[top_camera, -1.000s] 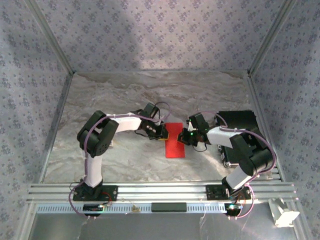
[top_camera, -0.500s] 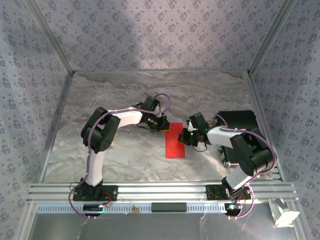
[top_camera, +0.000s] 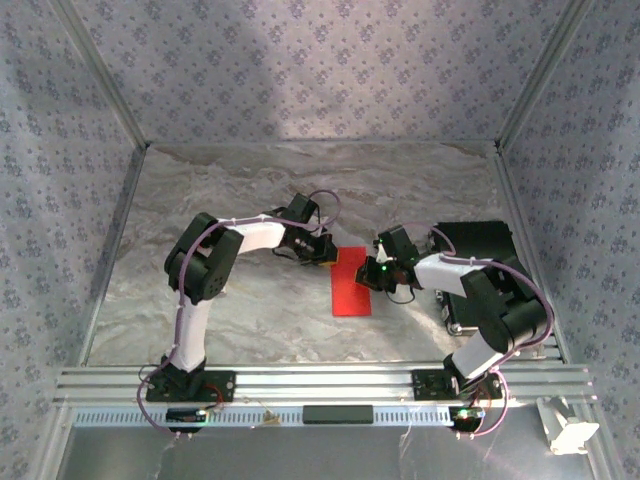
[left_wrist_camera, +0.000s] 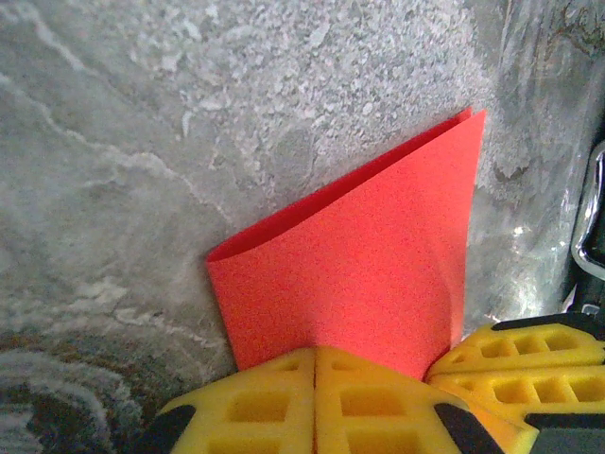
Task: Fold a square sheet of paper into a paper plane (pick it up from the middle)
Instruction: First fold the square sheet of paper in half at the center of the table.
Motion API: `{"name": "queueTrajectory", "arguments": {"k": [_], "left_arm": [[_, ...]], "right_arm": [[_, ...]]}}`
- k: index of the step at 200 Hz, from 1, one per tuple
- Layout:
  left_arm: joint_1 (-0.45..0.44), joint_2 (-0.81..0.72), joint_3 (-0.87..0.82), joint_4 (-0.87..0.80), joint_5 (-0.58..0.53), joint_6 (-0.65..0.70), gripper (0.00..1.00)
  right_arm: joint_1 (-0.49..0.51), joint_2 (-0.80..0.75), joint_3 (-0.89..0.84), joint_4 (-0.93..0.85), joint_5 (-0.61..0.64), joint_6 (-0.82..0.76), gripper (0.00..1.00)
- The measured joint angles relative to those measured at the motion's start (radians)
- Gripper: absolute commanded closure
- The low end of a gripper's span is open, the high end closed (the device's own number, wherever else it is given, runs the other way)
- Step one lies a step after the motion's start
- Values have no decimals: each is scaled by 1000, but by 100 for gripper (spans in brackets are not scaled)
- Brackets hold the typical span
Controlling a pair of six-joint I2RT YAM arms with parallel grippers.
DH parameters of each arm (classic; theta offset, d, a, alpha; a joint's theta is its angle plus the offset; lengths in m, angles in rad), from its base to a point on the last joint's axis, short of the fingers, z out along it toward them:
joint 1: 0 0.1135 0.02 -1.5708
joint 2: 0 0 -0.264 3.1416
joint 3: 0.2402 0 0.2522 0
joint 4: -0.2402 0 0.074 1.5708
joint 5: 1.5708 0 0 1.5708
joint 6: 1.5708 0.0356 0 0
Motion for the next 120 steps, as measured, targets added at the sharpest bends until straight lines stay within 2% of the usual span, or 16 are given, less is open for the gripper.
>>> {"name": "queueTrajectory", "arguments": {"k": [14, 38, 76, 120], "left_arm": [[0, 0, 2, -2, -5, 0, 94], [0, -1, 2, -2, -6, -4, 93], [2, -13, 3, -11, -21, -10, 86], [3, -33, 77, -38, -6, -11, 84]], "right_arm": [[0, -34, -2, -30, 10, -5, 74], [-2, -141, -6, -92, 42, -17, 67], [-14, -288, -60, -159, 77, -10, 65], [-18, -303, -101, -214, 87, 11, 66]]}}
